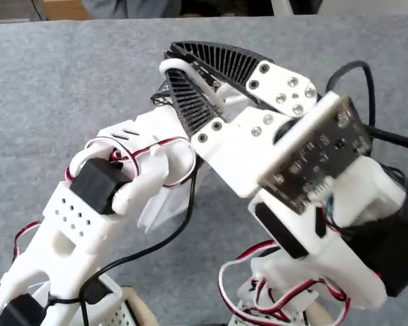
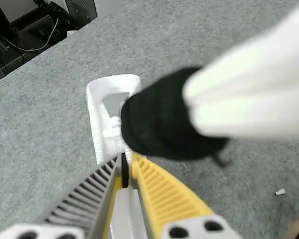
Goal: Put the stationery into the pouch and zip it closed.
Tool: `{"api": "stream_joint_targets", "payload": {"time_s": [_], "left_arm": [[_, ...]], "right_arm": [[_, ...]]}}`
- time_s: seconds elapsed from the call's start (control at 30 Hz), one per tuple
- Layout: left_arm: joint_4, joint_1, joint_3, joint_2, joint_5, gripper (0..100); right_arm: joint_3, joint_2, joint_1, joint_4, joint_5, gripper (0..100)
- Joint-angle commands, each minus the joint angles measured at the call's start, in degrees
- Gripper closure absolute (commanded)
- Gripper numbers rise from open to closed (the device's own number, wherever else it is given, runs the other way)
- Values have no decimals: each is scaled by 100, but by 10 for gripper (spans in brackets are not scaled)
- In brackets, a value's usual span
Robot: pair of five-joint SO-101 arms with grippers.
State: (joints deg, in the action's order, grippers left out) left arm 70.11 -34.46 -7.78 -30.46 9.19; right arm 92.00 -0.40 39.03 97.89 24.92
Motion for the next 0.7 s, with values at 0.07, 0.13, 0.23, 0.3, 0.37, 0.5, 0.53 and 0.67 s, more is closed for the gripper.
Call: {"api": "stream_joint_targets", "payload": {"time_s": [0.07,0.13,0.23,0.3,0.37,0.5,0.53,0.67], "left_arm": [[800,110,382,-44,123,972],[1046,268,400,-79,123,972],[1292,382,295,-352,149,972],[1363,347,207,-607,167,972],[1363,321,92,-905,167,972],[1503,101,-101,-1389,229,972],[1582,48,-136,-1477,334,972],[1829,-119,-303,-1767,615,972]], "right_arm": [[110,-101,-422,-35,-123,986],[75,-198,-633,-26,-123,986],[57,-347,-976,70,-97,986],[66,-374,-1292,220,-105,986],[57,-374,-1618,299,-123,986],[57,-365,-2295,290,-88,986],[57,-338,-2400,290,-88,986],[84,-48,-2804,290,-123,986]]}}
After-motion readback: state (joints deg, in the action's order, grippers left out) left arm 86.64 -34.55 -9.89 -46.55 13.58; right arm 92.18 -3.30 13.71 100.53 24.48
